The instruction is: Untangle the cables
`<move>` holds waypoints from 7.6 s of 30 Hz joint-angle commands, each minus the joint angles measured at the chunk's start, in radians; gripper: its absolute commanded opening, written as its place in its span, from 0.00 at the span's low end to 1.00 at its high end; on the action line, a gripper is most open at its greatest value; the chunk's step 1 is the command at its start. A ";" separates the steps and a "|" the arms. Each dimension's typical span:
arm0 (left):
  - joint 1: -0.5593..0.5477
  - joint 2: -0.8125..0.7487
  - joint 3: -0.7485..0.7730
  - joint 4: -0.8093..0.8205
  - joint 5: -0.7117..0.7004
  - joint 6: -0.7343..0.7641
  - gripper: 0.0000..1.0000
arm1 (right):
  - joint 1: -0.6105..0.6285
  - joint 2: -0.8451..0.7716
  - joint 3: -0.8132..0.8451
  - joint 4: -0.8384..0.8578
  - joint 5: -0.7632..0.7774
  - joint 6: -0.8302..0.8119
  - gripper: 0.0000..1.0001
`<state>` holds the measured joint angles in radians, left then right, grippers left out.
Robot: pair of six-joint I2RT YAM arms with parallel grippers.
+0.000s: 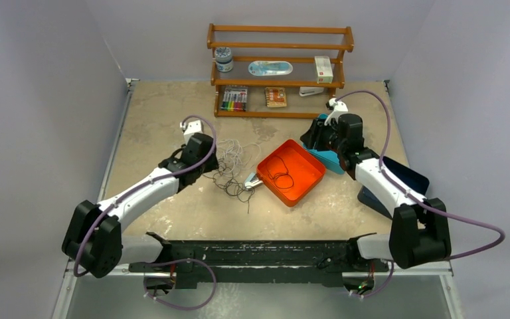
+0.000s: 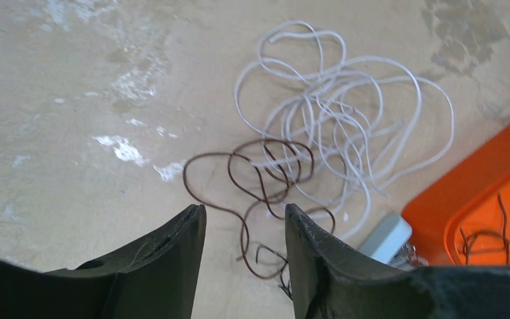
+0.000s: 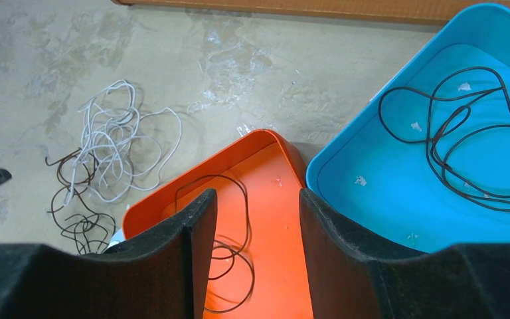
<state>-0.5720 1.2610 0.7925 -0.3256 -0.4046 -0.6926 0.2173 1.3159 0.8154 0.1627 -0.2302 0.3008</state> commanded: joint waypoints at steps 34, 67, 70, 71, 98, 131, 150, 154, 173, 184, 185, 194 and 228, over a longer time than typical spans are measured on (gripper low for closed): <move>0.100 0.349 0.163 0.169 0.262 0.405 0.40 | 0.030 0.109 0.181 -0.124 -0.118 -0.070 0.52; 0.100 0.217 0.166 0.140 0.245 0.338 0.51 | 0.054 0.149 0.179 -0.111 -0.115 -0.062 0.52; 0.099 0.243 0.169 0.131 0.265 0.337 0.51 | 0.057 0.151 0.181 -0.111 -0.116 -0.060 0.52; 0.099 0.251 0.167 0.129 0.267 0.337 0.51 | 0.057 0.152 0.182 -0.111 -0.118 -0.060 0.52; 0.088 0.315 0.199 0.074 0.215 0.361 0.28 | 0.071 0.160 0.191 -0.118 -0.109 -0.062 0.53; 0.089 -0.029 0.656 -0.223 0.143 0.468 0.00 | 0.321 0.053 0.144 0.361 -0.118 -0.111 0.66; 0.089 -0.004 0.897 -0.177 0.183 0.451 0.00 | 0.564 0.460 0.365 0.603 -0.195 -0.015 0.68; 0.089 0.019 0.973 -0.191 0.176 0.459 0.00 | 0.564 0.510 0.358 0.613 -0.117 -0.044 0.66; 0.089 0.173 1.373 0.028 0.118 0.388 0.00 | 0.567 0.710 0.333 0.768 -0.178 -0.066 0.44; 0.089 0.257 1.550 0.172 0.119 0.431 0.00 | 0.571 0.775 0.280 0.823 -0.188 -0.029 0.44; 0.089 0.270 1.571 0.175 0.119 0.437 0.00 | 0.572 0.774 0.272 0.828 -0.188 -0.024 0.44; 0.089 0.310 1.608 0.198 0.130 0.475 0.00 | 0.574 0.744 0.206 0.855 -0.197 0.000 0.41; 0.089 0.187 1.353 0.262 0.244 0.454 0.00 | 0.546 0.231 0.093 0.609 0.066 -0.078 0.69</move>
<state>-0.4801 1.4700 2.1445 -0.1158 -0.1848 -0.2420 0.7773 1.5143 0.8730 0.7639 -0.1734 0.2184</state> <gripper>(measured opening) 0.011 0.699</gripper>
